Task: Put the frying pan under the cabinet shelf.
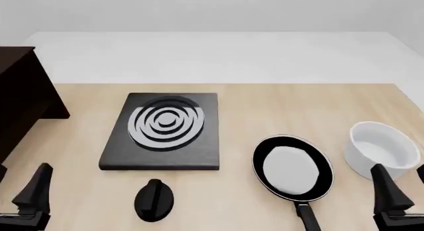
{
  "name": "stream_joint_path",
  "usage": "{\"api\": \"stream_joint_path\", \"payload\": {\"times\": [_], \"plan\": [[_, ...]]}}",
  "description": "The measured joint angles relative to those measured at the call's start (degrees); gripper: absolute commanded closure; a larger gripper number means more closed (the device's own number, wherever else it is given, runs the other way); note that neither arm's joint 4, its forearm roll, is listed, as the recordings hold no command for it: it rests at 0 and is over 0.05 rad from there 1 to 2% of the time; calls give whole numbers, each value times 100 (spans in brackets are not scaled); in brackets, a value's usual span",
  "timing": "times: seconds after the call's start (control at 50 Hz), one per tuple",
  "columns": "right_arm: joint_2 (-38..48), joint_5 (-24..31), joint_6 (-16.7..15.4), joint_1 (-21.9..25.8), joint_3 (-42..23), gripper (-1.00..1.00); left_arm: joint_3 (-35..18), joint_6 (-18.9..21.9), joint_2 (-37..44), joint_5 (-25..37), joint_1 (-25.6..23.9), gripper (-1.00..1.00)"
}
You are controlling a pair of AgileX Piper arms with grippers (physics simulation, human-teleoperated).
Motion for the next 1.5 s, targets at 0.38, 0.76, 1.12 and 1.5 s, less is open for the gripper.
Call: {"api": "stream_joint_path", "payload": {"times": [0.38, 0.76, 1.12, 1.5], "plan": [[15, 6, 2, -11, -16, -100, -1100, 158, 2353, -706, -923, -100], [28, -5, 5, -13, -16, -100, -3707, 481, 5171, 542, -2580, -100], [34, -11, 4, -14, -17, -100, -5978, -246, 7055, 2308, -4158, -100], [29, -2, 6, -14, -22, -100, -7129, -1535, 8214, 2971, -5429, -100]]}}
